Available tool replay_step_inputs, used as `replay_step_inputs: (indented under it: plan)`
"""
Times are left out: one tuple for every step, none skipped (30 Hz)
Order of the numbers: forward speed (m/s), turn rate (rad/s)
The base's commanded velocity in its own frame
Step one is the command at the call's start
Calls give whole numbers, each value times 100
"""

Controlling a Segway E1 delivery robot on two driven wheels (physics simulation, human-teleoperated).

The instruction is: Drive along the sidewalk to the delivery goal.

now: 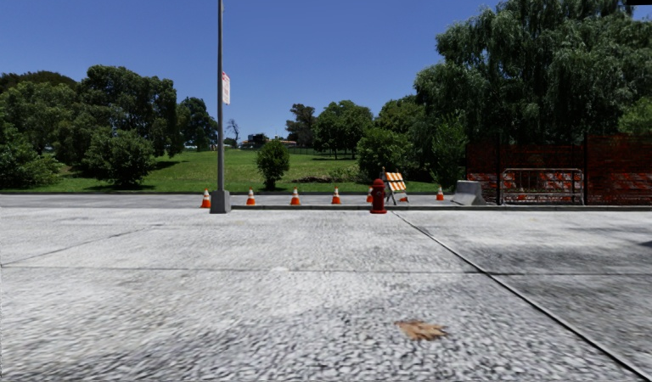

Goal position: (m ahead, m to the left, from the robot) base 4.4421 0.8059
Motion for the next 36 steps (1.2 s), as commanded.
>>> replay_step_inputs:
  plan:
    - [200, 0]
    - [200, 0]
    - [200, 0]
    - [200, 0]
    - [200, 0]
    - [200, 0]
    - [200, 0]
    - [200, 0]
    - [200, 0]
    - [200, 0]
    - [200, 0]
    - [200, 0]
    - [200, 0]
    - [200, 0]
    - [200, 0]
    - [200, 4]
    - [200, 7]
    - [200, 7]
    - [200, 8]
    - [200, 11]
    - [200, 14]
    - [200, 14]
    - [200, 20]
    - [192, 22]
    - [186, 23]
    - [179, 24]
    - [179, 24]
    - [175, 24]
    - [168, 24]
    - [165, 25]
    - [165, 25]
    - [164, 25]
    - [164, 26]
    - [164, 27]
    - [164, 27]
    - [164, 27]
